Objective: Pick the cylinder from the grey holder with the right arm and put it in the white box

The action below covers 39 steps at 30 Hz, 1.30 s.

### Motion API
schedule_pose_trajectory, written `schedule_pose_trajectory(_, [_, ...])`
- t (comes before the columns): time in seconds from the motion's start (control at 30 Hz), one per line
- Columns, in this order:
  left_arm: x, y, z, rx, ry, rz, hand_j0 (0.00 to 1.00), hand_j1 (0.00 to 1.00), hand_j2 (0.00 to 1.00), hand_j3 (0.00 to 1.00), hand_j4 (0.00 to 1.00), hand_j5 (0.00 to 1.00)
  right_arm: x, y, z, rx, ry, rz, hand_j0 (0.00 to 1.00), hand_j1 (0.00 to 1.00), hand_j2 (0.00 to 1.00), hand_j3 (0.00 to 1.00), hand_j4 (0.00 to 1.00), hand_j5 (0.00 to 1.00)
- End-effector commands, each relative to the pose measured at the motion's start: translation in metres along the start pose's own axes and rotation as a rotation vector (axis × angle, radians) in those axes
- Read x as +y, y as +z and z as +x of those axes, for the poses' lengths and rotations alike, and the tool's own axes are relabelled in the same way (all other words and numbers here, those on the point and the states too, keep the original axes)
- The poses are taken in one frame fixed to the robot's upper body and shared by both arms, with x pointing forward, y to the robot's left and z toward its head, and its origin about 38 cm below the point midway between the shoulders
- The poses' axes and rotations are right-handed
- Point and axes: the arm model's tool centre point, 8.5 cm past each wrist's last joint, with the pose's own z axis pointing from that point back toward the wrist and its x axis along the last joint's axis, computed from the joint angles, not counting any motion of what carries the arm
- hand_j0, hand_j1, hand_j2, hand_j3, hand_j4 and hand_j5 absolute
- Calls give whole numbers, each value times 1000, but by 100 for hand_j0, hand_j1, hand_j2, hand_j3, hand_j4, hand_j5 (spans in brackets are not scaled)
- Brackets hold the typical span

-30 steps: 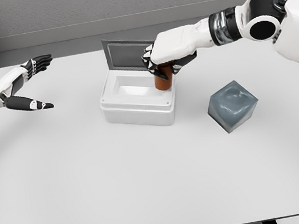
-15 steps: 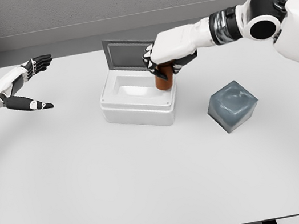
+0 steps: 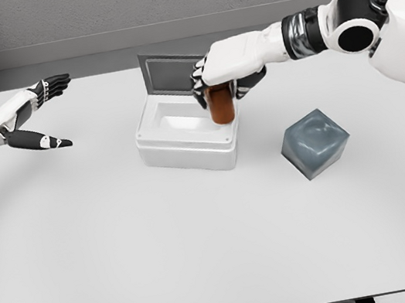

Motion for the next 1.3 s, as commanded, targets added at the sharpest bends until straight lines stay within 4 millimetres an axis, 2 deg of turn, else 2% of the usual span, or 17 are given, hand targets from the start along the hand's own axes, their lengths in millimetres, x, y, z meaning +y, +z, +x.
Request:
schedule_pose_trajectory(0.0, [1,0,0,-3,6,6,100,100,100,100,100,100,-1,0,0,0,-3,-4,100,100,100,100,100,100])
schedule_pose_trajectory(0.13, [1,0,0,-3,6,6,100,100,100,100,100,100,-19,3,6,-12,33,-33,100,100,100,100,100,100])
schedule_pose_trajectory(0.2, [1,0,0,-3,6,6,100,100,100,100,100,100,-48,28,-1,24,56,-126,100,100,100,100,100,100])
schedule_pose_trajectory(0.3, [1,0,0,-3,6,6,100,100,100,100,100,100,-53,79,-22,116,25,-210,100,100,100,100,100,100])
schedule_pose_trajectory(0.37, [2,0,1,-4,5,7,100,100,100,100,100,100,-23,119,-39,198,-46,-231,100,100,100,100,100,100])
schedule_pose_trajectory(0.43, [1,0,1,-5,4,5,100,100,100,100,100,100,24,155,-51,285,-129,-200,100,100,100,100,100,100])
schedule_pose_trajectory(0.47, [4,-1,4,-7,-4,6,100,100,100,100,100,100,50,166,-52,313,-174,-182,100,100,100,100,100,100])
schedule_pose_trajectory(0.5, [6,-5,9,-24,-5,8,100,100,100,100,100,100,59,179,-53,342,-188,-179,100,100,100,100,100,100])
schedule_pose_trajectory(0.53, [-2,-21,19,-70,-2,-8,100,100,100,100,100,100,60,191,-55,365,-189,-187,100,100,100,100,100,100])
schedule_pose_trajectory(0.57, [-2,-37,36,-127,-9,-11,100,100,100,100,100,100,65,192,-54,367,-198,-185,100,100,100,100,100,100])
schedule_pose_trajectory(0.6, [-5,-45,41,-147,-12,-15,100,100,100,100,100,100,68,190,-54,365,-204,-181,100,100,100,100,100,100])
schedule_pose_trajectory(0.7, [8,-70,72,-205,-59,-15,100,100,100,100,100,100,78,186,-52,358,-223,-171,100,100,100,100,100,100])
schedule_pose_trajectory(0.77, [-12,-97,81,-219,-93,-72,100,100,100,100,100,100,83,184,-51,355,-232,-164,100,100,100,100,100,100])
schedule_pose_trajectory(0.83, [-23,-109,85,-235,-89,-90,100,100,100,100,100,100,85,188,-51,363,-232,-156,100,100,100,100,100,100])
schedule_pose_trajectory(1.0, [-27,-113,89,-249,-91,-101,100,100,100,100,100,100,83,181,-45,338,-215,-145,100,100,100,100,100,100])
schedule_pose_trajectory(1.1, [-35,-115,87,-244,-95,-124,100,100,100,100,100,100,93,169,-41,313,-226,-105,100,100,100,100,100,100])
schedule_pose_trajectory(1.27, [-42,-117,84,-236,-88,-140,100,100,100,100,100,100,95,169,-40,311,-229,-101,100,100,100,100,100,100])
